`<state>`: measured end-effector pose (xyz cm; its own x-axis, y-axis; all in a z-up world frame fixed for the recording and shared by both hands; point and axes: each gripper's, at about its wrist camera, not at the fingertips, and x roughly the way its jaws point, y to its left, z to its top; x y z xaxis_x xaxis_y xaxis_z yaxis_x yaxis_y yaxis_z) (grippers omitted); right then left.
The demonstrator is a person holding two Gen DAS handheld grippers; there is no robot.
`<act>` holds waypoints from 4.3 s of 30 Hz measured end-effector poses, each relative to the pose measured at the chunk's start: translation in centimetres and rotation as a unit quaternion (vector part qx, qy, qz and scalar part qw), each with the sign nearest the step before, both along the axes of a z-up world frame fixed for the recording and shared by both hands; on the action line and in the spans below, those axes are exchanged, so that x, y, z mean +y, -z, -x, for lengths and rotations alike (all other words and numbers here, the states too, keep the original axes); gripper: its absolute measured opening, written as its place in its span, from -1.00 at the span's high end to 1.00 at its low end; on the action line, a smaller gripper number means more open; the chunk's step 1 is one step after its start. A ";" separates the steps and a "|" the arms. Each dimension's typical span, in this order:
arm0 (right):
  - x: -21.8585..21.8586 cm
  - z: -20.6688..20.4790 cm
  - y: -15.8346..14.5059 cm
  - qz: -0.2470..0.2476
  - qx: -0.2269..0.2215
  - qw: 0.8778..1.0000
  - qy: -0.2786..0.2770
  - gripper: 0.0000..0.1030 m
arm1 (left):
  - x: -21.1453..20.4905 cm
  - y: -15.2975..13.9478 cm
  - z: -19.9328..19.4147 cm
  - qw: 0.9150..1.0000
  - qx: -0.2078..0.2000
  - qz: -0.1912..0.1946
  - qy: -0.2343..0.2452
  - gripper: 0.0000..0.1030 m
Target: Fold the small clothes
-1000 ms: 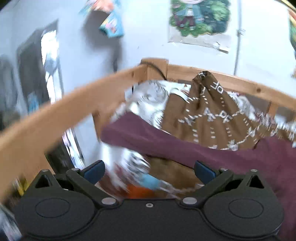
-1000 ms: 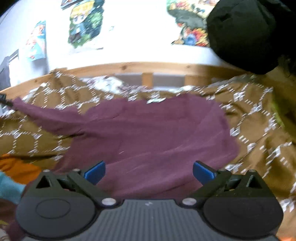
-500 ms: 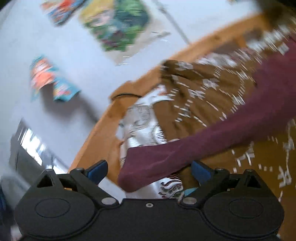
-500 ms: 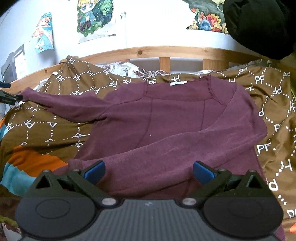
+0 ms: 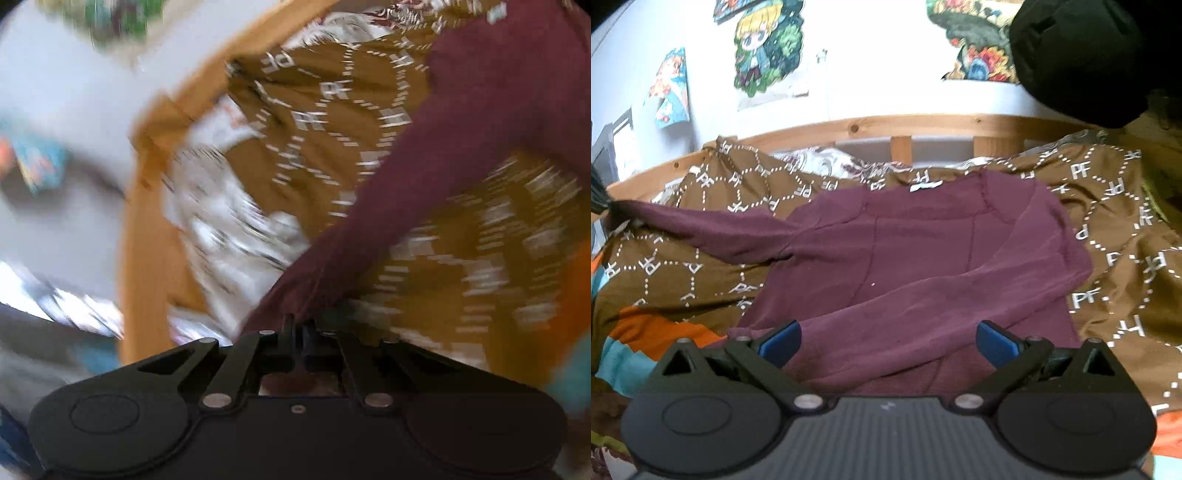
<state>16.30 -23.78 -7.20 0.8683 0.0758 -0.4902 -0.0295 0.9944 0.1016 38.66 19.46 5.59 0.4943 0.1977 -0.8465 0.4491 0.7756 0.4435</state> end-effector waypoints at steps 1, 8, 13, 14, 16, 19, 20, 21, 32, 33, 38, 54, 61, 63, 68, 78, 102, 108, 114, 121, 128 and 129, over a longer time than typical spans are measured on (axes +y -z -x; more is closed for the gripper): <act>-0.2 0.4 -0.2 -0.003 -0.005 1.000 0.003 -0.99 | -0.1 -1.2 0.1 0.998 0.038 0.042 -0.034 0.96; -1.6 3.0 -1.0 -0.022 -0.034 0.999 0.007 -0.99 | -2.8 -5.1 1.9 0.932 0.163 0.293 -0.137 0.96; -1.8 3.9 -1.8 -0.052 -0.045 0.997 -0.023 -0.99 | -8.1 -5.3 2.8 0.916 0.182 0.337 -0.122 0.97; -1.8 4.0 -2.0 -0.053 -0.048 0.997 -0.023 -0.99 | -9.5 -5.4 3.0 0.913 0.188 0.343 -0.113 0.97; -2.1 4.1 -2.6 -0.059 -0.056 0.996 -0.022 -0.99 | -12.7 -5.7 3.3 0.911 0.199 0.351 -0.089 0.97; -3.1 4.3 -3.3 -0.091 -0.065 0.993 -0.035 -0.99 | -17.6 -5.5 3.2 0.912 0.214 0.347 -0.052 0.96; -3.6 4.4 -3.5 -0.100 -0.065 0.992 -0.042 -0.99 | -19.5 -5.2 3.1 0.912 0.220 0.344 -0.040 0.96; -4.1 4.5 -3.6 -0.101 -0.063 0.992 -0.043 -0.99 | -21.2 -4.6 2.7 0.912 0.225 0.342 -0.034 0.96; -10.3 6.2 -1.9 -0.106 -0.009 0.994 0.032 -0.99 | -34.7 5.8 1.2 0.906 0.262 0.331 0.042 0.23; -10.4 6.1 -1.5 -0.113 -0.007 0.993 0.033 -0.99 | -34.8 6.3 1.2 0.904 0.266 0.332 0.053 0.12; -10.0 4.6 0.7 -0.119 -0.014 0.993 0.023 -0.95 | -30.3 5.5 1.8 0.887 0.223 0.398 0.073 -0.54; -6.5 -6.6 1.1 -0.116 0.074 0.989 0.052 0.92 | -12.0 10.1 2.7 0.947 -0.060 0.314 -0.017 -0.85; -10.1 -2.2 -1.6 -0.204 0.093 0.967 0.122 0.91 | -12.8 11.2 0.1 0.946 -0.067 0.318 0.006 -0.84; -10.7 -2.1 -1.4 -0.191 0.110 0.967 0.131 0.91 | -13.7 11.8 -0.8 0.945 -0.060 0.320 0.014 -0.83; -9.1 -4.3 -2.1 -0.063 0.126 0.983 0.115 0.05 | -15.0 13.3 -2.6 0.942 -0.033 0.332 0.033 -0.77; 0.2 -22.5 -5.1 -0.053 0.089 0.981 -0.165 0.05 | -14.1 15.3 -4.8 0.913 0.040 0.406 0.010 -0.04; 11.1 -38.6 -1.1 -0.049 0.135 0.965 -0.217 0.76 | -9.4 17.5 -4.0 0.857 -0.037 0.496 -0.134 0.60; 7.2 -33.6 -2.5 -0.037 0.095 0.973 -0.205 -0.26 | -10.7 14.5 -3.3 0.896 -0.126 0.413 -0.099 -0.45; 1.4 -22.8 -2.0 0.059 0.098 0.981 -0.155 -0.59 | -13.9 13.1 -5.8 0.928 -0.173 0.325 -0.059 -0.64; -3.2 -11.4 0.8 0.113 0.139 0.981 -0.070 -0.74 | -15.9 15.3 -7.8 0.949 -0.175 0.250 -0.076 -0.51; -5.6 -4.6 2.7 0.160 0.119 0.980 -0.007 -0.90 | -15.8 14.0 -6.0 0.945 -0.162 0.269 -0.096 -0.60; -5.8 -4.1 2.4 0.155 0.113 0.981 -0.003 -0.90 | -15.4 13.6 -5.3 0.941 -0.154 0.285 -0.098 -0.62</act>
